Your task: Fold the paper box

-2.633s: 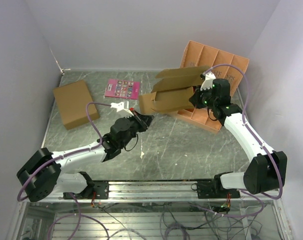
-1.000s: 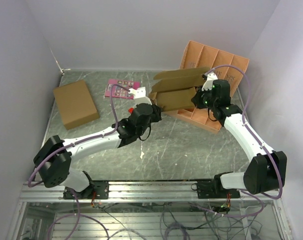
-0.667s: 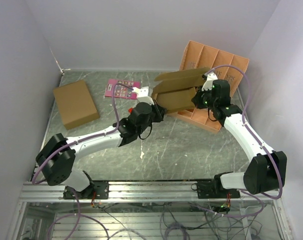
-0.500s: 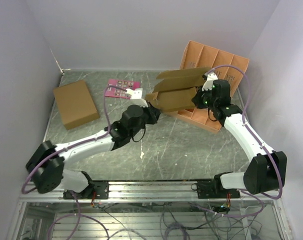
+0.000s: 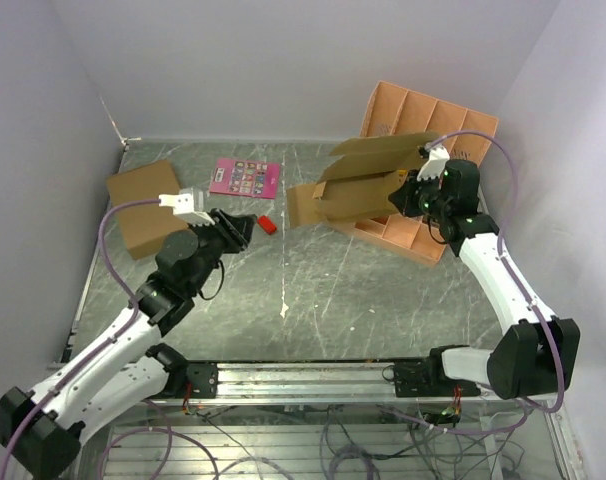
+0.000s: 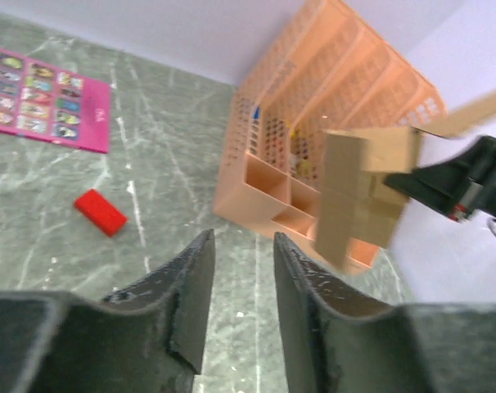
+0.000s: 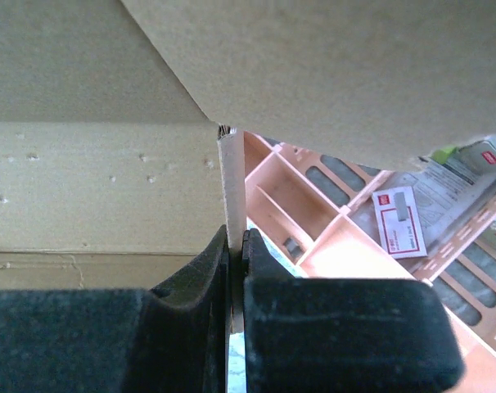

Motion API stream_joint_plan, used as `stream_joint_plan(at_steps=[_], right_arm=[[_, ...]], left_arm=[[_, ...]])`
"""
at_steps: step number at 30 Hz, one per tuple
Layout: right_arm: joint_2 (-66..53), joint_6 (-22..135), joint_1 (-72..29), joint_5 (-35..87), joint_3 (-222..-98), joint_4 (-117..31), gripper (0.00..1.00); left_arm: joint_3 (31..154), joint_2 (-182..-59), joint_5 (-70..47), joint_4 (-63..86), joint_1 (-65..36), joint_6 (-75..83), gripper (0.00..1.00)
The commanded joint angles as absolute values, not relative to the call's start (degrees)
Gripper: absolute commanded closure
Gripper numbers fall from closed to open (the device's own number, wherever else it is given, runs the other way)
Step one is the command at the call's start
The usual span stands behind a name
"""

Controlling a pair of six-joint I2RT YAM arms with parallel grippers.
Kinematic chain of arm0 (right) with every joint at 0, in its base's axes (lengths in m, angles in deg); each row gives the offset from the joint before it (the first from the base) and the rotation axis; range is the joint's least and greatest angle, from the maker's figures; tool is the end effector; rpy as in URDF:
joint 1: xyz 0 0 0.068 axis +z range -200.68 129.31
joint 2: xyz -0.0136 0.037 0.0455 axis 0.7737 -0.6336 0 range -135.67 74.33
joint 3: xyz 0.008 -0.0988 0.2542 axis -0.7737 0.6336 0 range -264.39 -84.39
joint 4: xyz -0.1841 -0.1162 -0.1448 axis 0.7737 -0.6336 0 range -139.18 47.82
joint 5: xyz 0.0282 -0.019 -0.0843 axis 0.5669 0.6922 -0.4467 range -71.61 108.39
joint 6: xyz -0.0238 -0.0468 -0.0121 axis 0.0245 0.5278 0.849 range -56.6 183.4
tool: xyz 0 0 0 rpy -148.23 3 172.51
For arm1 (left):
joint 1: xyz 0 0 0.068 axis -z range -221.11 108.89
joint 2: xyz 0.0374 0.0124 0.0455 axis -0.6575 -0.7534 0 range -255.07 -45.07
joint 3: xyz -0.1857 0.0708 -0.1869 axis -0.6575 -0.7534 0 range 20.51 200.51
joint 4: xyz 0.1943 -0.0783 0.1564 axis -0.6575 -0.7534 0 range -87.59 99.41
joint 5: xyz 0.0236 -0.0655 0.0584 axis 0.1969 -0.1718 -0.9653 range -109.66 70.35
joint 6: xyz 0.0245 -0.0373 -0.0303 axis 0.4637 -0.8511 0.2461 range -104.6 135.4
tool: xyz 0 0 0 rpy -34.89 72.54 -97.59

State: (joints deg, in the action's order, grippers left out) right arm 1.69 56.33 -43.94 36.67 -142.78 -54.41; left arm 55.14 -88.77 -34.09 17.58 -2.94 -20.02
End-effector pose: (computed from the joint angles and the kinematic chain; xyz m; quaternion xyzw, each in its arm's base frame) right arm 0.2866 0.0452 0.3153 -0.0812 0.8397 0.1966 0.4997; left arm 0.1542 -0.1098 0.3148 -0.0711 0.7089 -0.3452 0.6109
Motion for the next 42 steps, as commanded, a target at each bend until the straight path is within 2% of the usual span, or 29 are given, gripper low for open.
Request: stream_joint_plan(at_steps=[1, 6, 9, 17, 25, 42], right_arm=[[3.9, 57.15, -44.71, 43.19, -142.46, -53.43, 1.0], [3.46, 57.34, -44.71, 44.73, -142.87, -54.01, 1.0], [2.48, 57.51, -44.72, 43.94, -143.33, -54.38, 1.0], [0.21, 58.26, -43.46, 39.46, -144.26, -55.02, 1.0], [-0.41, 58.95, -42.28, 37.2, -144.43, -55.37, 1.0], [1.67, 61.7, -38.18, 29.94, -143.65, -54.36, 1.0]], left_arm=[[53.85, -94.73, -22.26, 20.62, -10.91, -24.0, 0.59], [53.72, -104.56, -9.73, 39.4, -12.81, -25.95, 0.61], [56.41, -109.8, -4.84, 44.55, -12.61, -26.9, 0.61], [57.75, -115.22, -1.63, 52.51, -7.1, -26.87, 0.6], [57.54, -119.05, -2.34, 57.32, -3.12, -27.8, 0.58], [61.29, -121.93, -12.77, 49.29, -0.03, -28.14, 0.49]])
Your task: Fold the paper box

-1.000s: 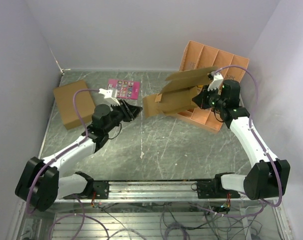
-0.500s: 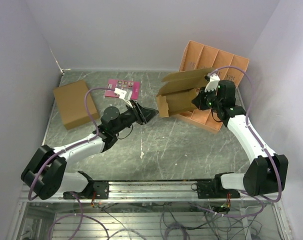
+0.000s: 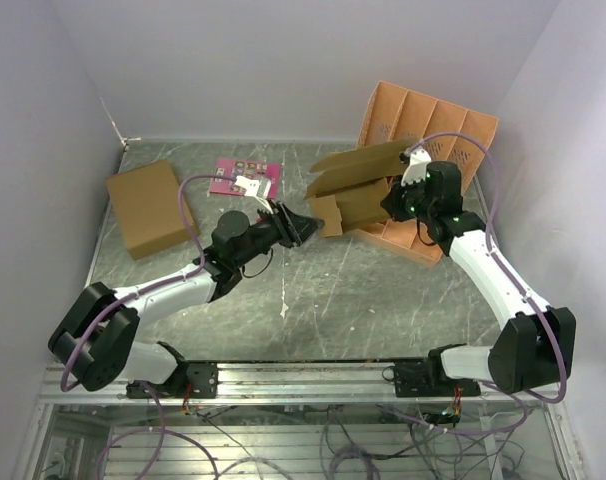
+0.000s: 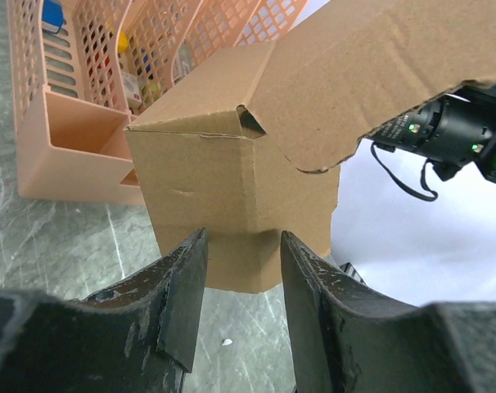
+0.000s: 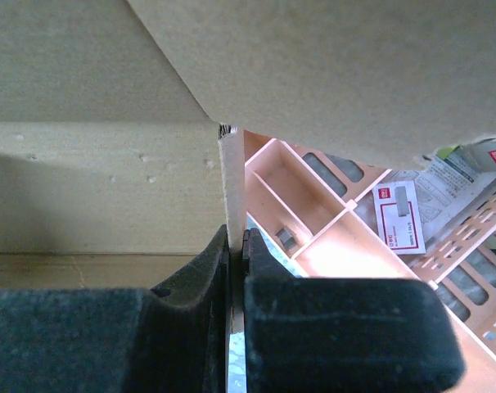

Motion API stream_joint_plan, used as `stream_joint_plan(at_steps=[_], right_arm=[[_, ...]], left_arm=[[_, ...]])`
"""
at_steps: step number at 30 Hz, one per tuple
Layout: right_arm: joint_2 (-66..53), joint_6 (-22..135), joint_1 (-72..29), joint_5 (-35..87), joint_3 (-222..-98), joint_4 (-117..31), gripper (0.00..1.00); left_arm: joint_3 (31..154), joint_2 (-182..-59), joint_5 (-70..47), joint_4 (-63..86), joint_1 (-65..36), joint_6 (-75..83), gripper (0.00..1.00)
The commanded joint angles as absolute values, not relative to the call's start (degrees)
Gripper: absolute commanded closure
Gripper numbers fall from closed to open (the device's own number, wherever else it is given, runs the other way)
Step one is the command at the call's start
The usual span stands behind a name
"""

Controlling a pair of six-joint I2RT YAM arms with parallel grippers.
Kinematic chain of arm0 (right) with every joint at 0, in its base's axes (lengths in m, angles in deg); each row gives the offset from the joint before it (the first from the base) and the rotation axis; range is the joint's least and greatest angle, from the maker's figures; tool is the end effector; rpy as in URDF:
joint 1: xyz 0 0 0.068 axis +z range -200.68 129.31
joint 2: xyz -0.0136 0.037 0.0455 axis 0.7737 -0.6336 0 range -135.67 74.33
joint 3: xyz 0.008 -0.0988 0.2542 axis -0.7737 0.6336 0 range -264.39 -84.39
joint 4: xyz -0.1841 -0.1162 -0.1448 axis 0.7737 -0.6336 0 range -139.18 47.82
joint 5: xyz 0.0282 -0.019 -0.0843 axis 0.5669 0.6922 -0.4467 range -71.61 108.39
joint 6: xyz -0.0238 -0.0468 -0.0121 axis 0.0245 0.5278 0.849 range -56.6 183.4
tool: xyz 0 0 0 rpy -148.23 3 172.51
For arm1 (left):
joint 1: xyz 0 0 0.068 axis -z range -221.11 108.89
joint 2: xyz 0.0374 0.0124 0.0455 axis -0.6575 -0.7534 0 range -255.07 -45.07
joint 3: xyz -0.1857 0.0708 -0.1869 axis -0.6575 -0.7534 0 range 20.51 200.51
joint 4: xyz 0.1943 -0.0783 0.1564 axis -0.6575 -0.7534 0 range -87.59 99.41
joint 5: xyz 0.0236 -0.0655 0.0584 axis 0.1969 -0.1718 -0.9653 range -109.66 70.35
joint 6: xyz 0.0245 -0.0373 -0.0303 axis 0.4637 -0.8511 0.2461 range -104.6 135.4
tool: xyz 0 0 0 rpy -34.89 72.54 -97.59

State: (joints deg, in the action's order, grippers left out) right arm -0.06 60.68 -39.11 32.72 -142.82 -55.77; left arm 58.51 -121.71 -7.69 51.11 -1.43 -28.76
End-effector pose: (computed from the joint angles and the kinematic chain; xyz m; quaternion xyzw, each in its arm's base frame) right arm 0.2875 0.0680 0.3046 -0.1288 0.8499 0.1691 0.4822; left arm 0.2236 -0.1950 0.2701 0.0488 0.6866 -0.5356 0.4891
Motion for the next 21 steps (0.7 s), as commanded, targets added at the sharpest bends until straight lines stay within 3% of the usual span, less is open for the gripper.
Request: stream_joint_plan(at_steps=[1, 21], right_arm=[[1.91, 61.61, -38.0, 29.91, -143.63, -54.32, 1.0], [3.23, 60.57, -30.75, 21.07, -142.11, -51.11, 1.0]], left_arm=[[61.55, -121.85, -14.3, 48.22, 0.25, -27.91, 0.48], [70.44, -125.7, -46.75, 25.9, 7.46, -32.67, 0.49]])
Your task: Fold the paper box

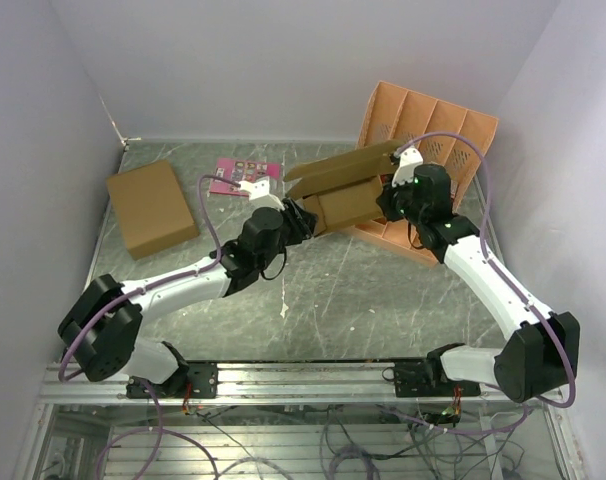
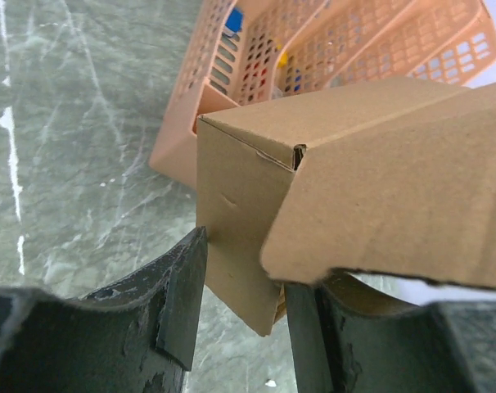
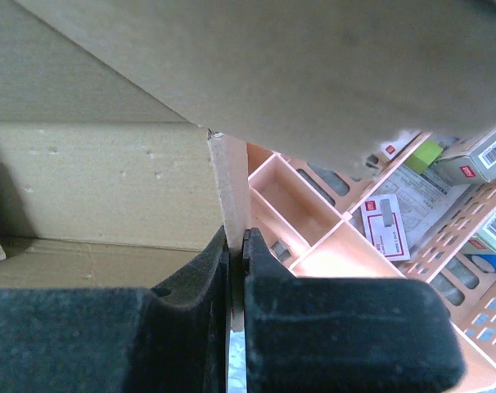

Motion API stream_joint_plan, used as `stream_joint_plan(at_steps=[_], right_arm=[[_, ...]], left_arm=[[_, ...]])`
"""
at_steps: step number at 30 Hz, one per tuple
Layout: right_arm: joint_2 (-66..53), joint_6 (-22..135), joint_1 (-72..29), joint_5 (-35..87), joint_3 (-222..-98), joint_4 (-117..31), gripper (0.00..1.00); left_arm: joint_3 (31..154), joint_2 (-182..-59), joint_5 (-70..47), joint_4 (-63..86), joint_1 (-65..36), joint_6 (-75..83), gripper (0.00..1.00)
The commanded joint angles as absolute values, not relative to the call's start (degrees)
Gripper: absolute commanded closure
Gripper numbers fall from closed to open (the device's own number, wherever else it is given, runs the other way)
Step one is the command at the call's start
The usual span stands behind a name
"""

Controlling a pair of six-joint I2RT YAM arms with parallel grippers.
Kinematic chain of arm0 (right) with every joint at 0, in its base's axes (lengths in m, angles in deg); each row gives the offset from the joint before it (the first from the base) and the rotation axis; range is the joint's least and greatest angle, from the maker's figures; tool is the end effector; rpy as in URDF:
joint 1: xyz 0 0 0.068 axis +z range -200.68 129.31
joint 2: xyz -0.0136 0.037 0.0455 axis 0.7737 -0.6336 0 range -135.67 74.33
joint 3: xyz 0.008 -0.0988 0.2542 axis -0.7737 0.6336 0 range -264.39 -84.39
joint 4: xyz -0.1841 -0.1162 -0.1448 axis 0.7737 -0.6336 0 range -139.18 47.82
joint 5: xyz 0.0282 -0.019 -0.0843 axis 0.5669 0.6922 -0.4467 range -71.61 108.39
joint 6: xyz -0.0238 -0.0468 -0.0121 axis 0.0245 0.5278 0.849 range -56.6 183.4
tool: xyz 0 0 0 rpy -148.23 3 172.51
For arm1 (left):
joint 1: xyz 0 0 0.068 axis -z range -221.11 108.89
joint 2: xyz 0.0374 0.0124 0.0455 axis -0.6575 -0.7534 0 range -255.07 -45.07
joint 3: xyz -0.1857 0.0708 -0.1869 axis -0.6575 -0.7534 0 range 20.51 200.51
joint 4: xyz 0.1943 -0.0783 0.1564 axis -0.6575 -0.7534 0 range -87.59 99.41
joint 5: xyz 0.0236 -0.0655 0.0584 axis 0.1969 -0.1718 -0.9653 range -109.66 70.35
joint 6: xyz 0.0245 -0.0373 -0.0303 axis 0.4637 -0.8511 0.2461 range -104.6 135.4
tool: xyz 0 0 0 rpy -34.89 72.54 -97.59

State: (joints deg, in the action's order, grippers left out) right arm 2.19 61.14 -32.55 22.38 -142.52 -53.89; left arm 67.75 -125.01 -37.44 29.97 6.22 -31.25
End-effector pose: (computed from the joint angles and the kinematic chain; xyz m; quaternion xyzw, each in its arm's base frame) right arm 0.2747 0.0927 0.3162 -0.1352 0.8355 0.1232 0.5181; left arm 0.2236 -0.2264 0.2689 -0.0926 0.7691 -0.3720 0.5114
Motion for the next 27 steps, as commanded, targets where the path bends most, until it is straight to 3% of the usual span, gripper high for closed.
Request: stream_joint_plan(at_steps=[1, 10, 18, 27], right_arm=[[3.1, 60.59, -30.27, 20.7, -142.05, -51.06, 1.0], [1.59, 61.15, -27.47, 17.78, -142.06, -50.89, 1.0], [1.16, 61.82, -25.33, 16.13, -142.1, -50.7, 1.0], [-0.12, 61.41, -22.74, 14.2, -140.18, -48.95, 1.0]], left_arm=[[71.02, -125.93, -48.25, 24.65, 7.92, -32.6, 0.49], [77.17, -129.24, -62.54, 14.57, 12.75, -32.01, 0.56], [80.99, -131.75, -67.72, 8.22, 13.64, -31.46, 0.92], [85.51, -135.89, -72.17, -0.01, 13.75, -30.67, 0.93]])
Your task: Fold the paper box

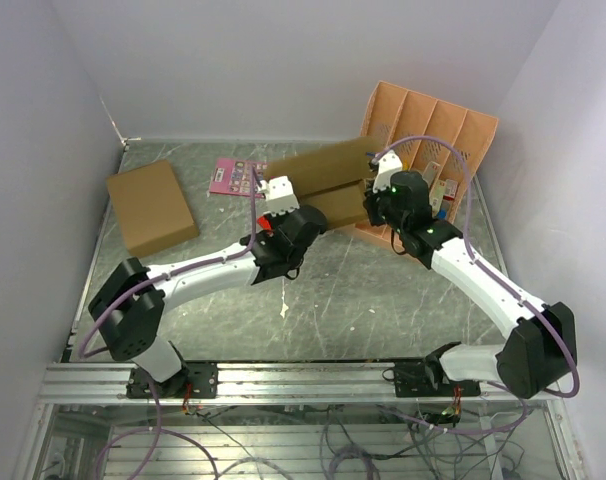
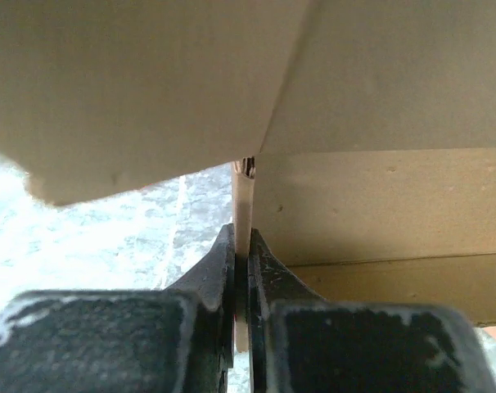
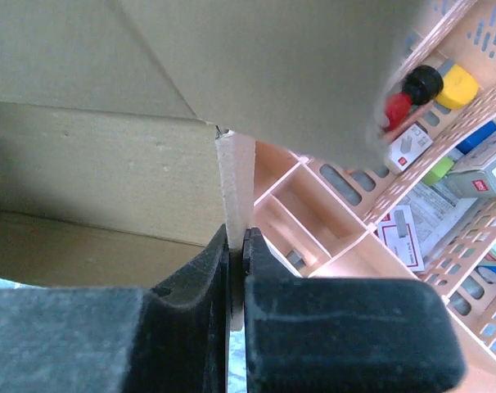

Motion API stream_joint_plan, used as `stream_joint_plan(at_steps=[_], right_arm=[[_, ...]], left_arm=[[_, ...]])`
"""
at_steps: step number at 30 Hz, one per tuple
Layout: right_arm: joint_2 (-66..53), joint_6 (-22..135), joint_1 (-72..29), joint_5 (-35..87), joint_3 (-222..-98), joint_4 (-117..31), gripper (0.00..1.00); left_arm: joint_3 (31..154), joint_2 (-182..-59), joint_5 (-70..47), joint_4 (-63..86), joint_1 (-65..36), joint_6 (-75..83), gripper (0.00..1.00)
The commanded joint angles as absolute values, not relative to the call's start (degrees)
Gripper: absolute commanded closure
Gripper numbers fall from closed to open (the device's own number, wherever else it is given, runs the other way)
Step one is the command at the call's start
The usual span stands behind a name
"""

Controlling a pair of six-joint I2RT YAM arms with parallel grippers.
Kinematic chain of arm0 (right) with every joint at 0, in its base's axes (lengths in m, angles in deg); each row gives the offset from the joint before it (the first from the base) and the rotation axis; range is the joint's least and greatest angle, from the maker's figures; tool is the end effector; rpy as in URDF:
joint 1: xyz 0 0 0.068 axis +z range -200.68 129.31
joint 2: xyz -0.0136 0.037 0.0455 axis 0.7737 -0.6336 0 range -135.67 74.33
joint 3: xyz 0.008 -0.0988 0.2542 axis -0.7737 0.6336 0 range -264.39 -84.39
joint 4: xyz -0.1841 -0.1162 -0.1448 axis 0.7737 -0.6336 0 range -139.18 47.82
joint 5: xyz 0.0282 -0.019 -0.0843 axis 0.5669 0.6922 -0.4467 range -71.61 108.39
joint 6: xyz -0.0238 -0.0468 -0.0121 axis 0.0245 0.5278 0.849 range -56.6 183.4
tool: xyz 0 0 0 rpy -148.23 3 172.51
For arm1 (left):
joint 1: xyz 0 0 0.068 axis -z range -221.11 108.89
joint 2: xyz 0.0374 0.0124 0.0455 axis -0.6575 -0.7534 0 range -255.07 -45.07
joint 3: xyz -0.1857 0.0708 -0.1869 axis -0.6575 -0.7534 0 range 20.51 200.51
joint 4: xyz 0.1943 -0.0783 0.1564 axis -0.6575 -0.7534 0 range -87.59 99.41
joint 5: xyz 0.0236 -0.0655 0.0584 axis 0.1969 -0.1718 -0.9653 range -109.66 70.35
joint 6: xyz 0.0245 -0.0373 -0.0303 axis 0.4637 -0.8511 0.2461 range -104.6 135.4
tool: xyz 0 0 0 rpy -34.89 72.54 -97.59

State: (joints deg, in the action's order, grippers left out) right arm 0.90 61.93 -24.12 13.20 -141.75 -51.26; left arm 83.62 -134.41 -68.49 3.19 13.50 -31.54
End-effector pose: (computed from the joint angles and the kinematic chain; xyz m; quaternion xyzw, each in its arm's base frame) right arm 0.2659 0.1295 0.3099 -0.1595 0.8283 0.0927 0.5290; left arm 0.2221 -0.2661 0.2707 -0.1451 0.8096 -0.1105 0.5579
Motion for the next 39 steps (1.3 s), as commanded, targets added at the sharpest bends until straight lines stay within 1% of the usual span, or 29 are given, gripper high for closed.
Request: stream_joint_plan(at_steps=[1, 2, 3, 5, 9, 13, 15, 20, 22, 32, 35, 39], right_arm=[[-0.4, 61.32, -21.59, 14.06, -140.1, -48.76, 1.0], [-0.72, 61.18, -21.15, 13.86, -140.0, -48.52, 1.0], [-0.96, 61.12, -21.07, 13.57, -139.9, -48.32, 1.0], [-1.32, 61.12, -21.01, 12.95, -139.91, -47.93, 1.0], [-1.65, 61.5, -21.03, 11.92, -139.85, -47.55, 1.0], [-2.36, 62.08, -20.99, 10.87, -140.09, -47.43, 1.0], [-2.8, 62.3, -20.98, 10.36, -140.31, -47.62, 1.0], [-3.36, 62.46, -21.0, 9.77, -140.59, -47.8, 1.0], [-3.37, 62.49, -21.03, 9.71, -140.65, -47.87, 1.0], [-4.16, 61.83, -21.07, 11.32, -140.61, -48.32, 1.0], [-4.63, 61.74, -21.41, 12.7, -140.62, -48.93, 1.0], [-5.12, 62.78, -23.39, 17.27, -140.33, -50.77, 1.0]], left_arm=[[85.87, -136.08, -71.59, -0.18, 13.84, -30.5, 0.91], [86.33, -136.22, -70.92, -0.39, 13.82, -30.67, 0.84], [86.6, -136.11, -70.38, -0.93, 13.84, -31.18, 0.72], [86.46, -135.24, -69.05, -1.15, 13.83, -31.6, 0.61], [83.97, -131.39, -67.53, 0.75, 13.83, -31.9, 0.55], [82.56, -128.71, -67.37, 0.36, 13.82, -32.18, 0.55], [82.18, -128.11, -67.27, -0.32, 13.83, -32.52, 0.51], [81.2, -127.09, -66.23, -0.81, 13.82, -33.11, 0.5], [81.38, -127.3, -66.13, -1.3, 13.82, -33.2, 0.46], [80.21, -126.76, -61.04, -3.55, 13.82, -31.67, 0.44], [79.12, -124.4, -56.99, -3.05, 13.82, -29.41, 0.44], [77.57, -118.26, -46.25, -1.06, 13.82, -23.16, 0.45]])
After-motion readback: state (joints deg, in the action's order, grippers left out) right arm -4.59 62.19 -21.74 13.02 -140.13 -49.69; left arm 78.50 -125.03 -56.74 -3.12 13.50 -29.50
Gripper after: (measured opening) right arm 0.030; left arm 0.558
